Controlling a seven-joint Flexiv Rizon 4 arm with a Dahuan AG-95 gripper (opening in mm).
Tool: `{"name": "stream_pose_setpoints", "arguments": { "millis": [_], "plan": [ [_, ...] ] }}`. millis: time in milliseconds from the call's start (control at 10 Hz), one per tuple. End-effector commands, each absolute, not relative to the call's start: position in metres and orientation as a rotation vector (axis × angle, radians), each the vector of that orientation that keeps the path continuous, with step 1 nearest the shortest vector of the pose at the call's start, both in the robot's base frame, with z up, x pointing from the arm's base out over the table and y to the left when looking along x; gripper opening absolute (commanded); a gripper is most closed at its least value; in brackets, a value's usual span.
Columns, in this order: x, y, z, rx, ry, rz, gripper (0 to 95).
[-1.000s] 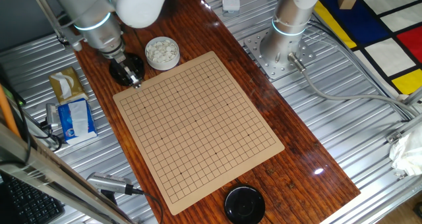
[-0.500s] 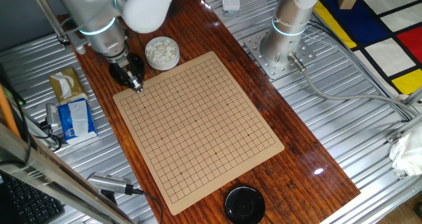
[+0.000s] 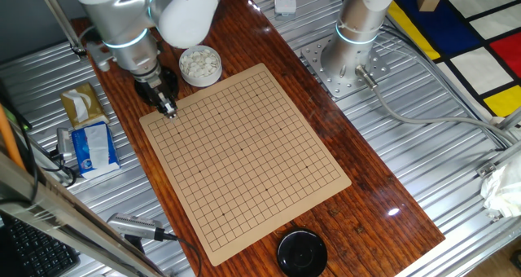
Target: Play the first move as black on the 3-4 point in the upper right corner of the Go board
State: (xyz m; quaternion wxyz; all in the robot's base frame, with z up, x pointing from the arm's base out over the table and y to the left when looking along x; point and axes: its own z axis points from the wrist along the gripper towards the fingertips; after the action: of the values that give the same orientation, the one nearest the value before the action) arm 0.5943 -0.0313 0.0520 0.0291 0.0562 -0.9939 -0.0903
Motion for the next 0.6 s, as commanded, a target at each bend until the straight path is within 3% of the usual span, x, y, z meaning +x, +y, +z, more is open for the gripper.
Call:
{"name": "stream_pose_setpoints", "arguments": {
  "millis": [100, 600],
  "plan": [
    [0.597, -0.030, 0.047, 0.174, -3.067, -0.280, 0.0],
    [0.599, -0.029, 0.036, 0.190, -3.075, -0.278, 0.0]
  ]
}}
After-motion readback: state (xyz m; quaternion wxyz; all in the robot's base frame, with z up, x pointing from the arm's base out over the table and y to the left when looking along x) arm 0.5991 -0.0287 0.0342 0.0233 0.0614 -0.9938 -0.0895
